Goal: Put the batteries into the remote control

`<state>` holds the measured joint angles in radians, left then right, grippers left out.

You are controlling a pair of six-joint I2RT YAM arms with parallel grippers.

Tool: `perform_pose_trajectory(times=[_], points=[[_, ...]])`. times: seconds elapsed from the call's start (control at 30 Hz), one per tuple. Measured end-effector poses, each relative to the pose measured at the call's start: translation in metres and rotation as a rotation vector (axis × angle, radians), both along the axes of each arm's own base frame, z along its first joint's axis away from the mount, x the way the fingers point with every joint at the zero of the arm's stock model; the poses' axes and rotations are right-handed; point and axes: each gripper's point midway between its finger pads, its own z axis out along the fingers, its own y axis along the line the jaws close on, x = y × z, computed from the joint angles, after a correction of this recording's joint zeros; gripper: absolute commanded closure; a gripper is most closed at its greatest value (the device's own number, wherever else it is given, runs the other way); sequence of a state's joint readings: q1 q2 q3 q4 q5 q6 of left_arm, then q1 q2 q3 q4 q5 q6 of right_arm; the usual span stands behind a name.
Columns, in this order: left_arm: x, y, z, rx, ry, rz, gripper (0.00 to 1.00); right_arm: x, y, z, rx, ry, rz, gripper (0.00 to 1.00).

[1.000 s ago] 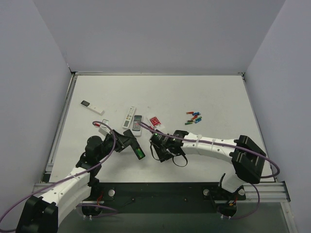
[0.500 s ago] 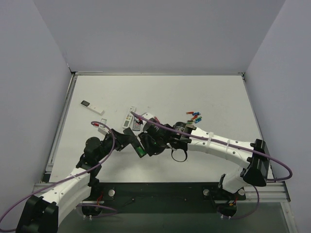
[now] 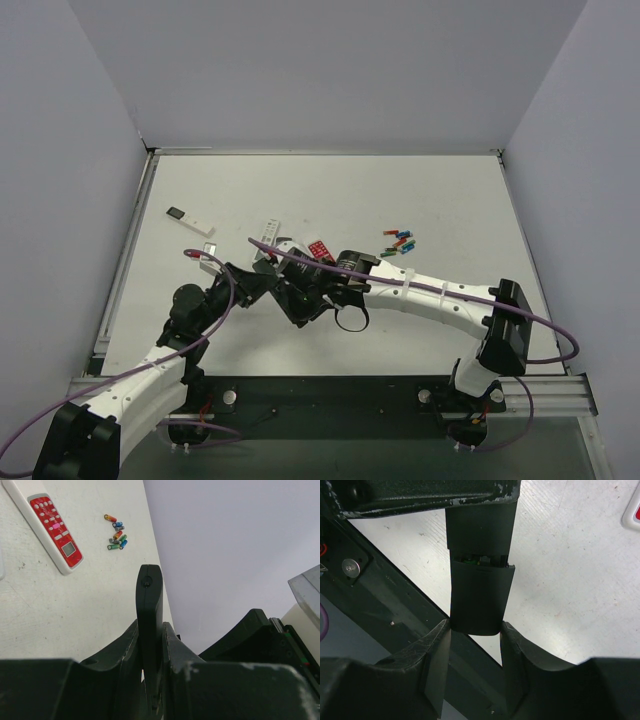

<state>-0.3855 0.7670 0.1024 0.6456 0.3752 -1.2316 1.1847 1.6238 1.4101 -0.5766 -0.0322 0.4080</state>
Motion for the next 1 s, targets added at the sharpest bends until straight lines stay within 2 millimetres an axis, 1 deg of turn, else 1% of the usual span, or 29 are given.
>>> perform_pose_trajectory(times=[0.3,0.43,0.63,0.83,1.0], points=[[-0.001,-0.002,0.005,-0.025,0.003,-0.005,1.0,-0.005,0.0,0.004,-0.021,-0.003,0.028,0.9],[-0.001,-0.002,0.006,-0.034,0.01,-0.007,1.0,-0.006,0.004,0.007,-0.02,-0.006,0.036,0.89],[-0.002,-0.002,0.003,-0.036,0.019,-0.006,1.0,-0.003,0.002,-0.002,-0.055,-0.01,0.027,0.88],[-0.003,-0.002,0.002,-0.041,0.021,-0.009,1.0,0.001,-0.002,-0.003,-0.074,-0.028,0.01,0.88],[-0.004,-0.002,0.002,-0.041,0.018,-0.009,1.0,0.0,-0.004,-0.004,-0.083,-0.025,0.01,0.88]])
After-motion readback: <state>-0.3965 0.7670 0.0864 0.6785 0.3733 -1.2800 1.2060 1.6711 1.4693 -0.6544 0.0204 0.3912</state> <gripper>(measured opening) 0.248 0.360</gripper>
